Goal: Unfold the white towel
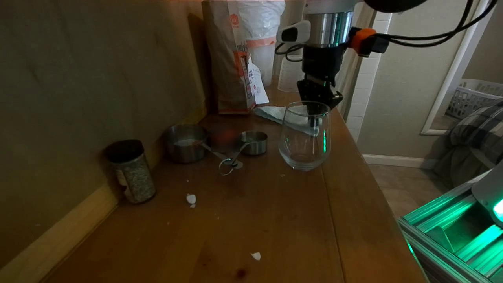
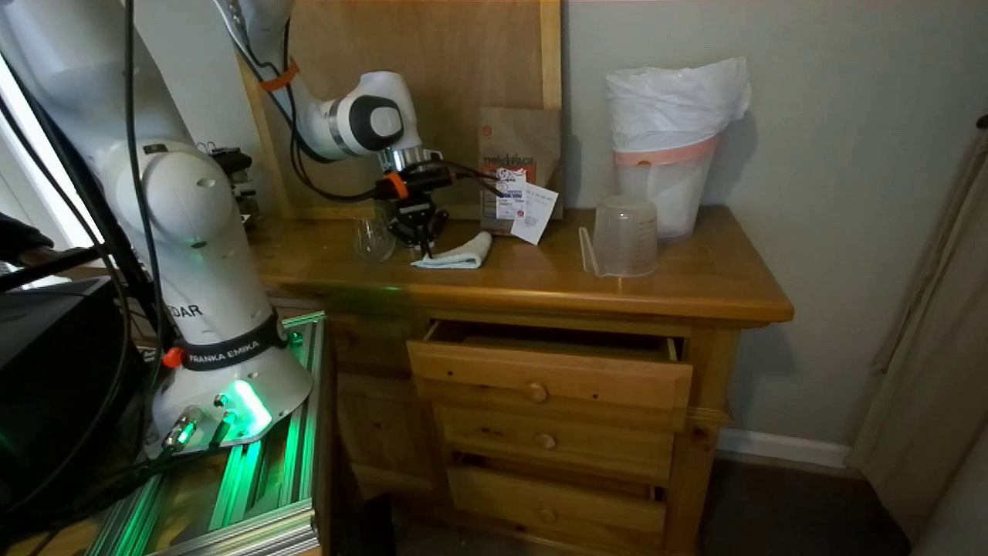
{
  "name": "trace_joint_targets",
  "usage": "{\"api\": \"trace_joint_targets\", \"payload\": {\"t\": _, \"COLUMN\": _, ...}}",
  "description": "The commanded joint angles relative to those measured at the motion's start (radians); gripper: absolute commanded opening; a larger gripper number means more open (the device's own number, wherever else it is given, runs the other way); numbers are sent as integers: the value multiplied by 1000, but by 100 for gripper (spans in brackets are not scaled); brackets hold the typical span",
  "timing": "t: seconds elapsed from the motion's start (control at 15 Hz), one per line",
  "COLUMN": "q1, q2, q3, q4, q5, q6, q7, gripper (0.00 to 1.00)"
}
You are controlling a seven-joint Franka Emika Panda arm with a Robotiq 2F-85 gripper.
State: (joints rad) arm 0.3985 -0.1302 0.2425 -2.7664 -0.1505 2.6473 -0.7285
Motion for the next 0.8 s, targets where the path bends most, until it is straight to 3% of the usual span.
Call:
{"api": "trace_joint_targets", "payload": {"t": 0.0, "q1": -11, "q2": -11, "q3": 7, "q4": 1, "q5": 7, "q6": 2, "q7": 0, "gripper": 6}}
{"api": "trace_joint_targets", "payload": {"t": 0.33, "q1": -1, "q2": -65, "q3": -4, "q4": 10, "q5": 55, "q6": -59, "q7": -29, "gripper": 7}}
{"api": "trace_joint_targets", "payload": {"t": 0.73, "q1": -40, "q2": -90, "q3": -17, "q4": 59, "q5": -10, "q6": -52, "q7": 17, "gripper": 6}}
